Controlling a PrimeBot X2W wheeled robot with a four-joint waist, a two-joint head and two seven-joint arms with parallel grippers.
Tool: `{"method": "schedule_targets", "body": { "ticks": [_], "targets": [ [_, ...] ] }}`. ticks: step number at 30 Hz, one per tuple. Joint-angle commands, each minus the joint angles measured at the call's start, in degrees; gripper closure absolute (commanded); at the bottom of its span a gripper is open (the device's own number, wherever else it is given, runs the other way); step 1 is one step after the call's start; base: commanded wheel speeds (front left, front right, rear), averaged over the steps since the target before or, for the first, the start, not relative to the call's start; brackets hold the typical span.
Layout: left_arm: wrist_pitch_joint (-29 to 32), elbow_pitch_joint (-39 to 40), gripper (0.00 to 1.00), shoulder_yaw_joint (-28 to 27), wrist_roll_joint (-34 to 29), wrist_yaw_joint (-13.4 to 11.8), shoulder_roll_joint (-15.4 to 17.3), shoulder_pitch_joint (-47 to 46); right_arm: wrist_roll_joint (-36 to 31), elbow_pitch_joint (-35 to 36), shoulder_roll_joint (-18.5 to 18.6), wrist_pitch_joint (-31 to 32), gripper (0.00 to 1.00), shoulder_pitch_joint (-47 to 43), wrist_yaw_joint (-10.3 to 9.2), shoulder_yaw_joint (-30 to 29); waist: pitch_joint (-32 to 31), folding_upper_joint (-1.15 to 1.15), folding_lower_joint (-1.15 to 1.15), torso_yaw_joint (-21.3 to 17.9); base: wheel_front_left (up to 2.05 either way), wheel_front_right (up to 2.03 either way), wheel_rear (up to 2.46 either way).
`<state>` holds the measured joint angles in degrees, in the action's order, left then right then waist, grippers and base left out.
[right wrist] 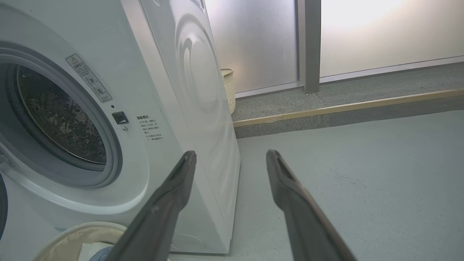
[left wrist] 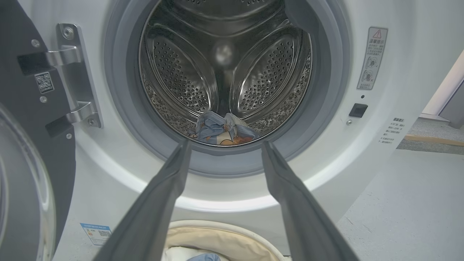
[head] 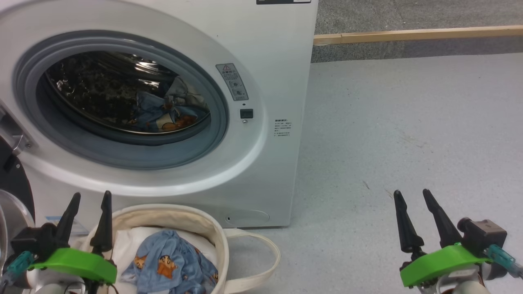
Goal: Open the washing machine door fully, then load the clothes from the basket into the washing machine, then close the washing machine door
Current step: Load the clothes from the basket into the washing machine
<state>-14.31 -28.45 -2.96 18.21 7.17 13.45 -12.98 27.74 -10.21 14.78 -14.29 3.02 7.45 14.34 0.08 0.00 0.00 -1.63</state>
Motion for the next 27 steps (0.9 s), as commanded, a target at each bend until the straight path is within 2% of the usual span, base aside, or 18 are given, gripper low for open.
{"method": "schedule_targets", "body": {
  "ticks": [1,10,18,27],
  "targets": [
    [-0.69,1.25,0.0,-2.6,-0.69,0.32,1.24,-1.84,0.0,1.93,1.15,-0.71,0.0,1.4,0.03,1.1,0.13,0.0,0.0,-0.01,0.0,0.0,0.0],
    [-0.69,-5.36,0.0,-1.53,-0.51,0.32,-0.09,-3.59,0.05,1.75,1.45,-0.71,0.0,2.05,0.03,2.64,2.49,0.0,0.0,0.06,0.0,0.0,0.0],
    [-0.69,-17.44,0.0,0.34,0.68,0.32,-1.99,-9.3,-1.01,2.59,1.66,-0.71,0.0,4.91,0.03,2.54,8.43,0.0,0.0,-0.02,0.0,0.0,0.0],
    [-0.69,-30.11,0.0,0.66,2.52,0.32,-2.54,-13.44,-2.34,3.2,1.35,-0.71,0.0,6.97,0.03,2.69,13.74,0.0,0.0,-1.52,0.0,0.0,0.0]
  ]
}}
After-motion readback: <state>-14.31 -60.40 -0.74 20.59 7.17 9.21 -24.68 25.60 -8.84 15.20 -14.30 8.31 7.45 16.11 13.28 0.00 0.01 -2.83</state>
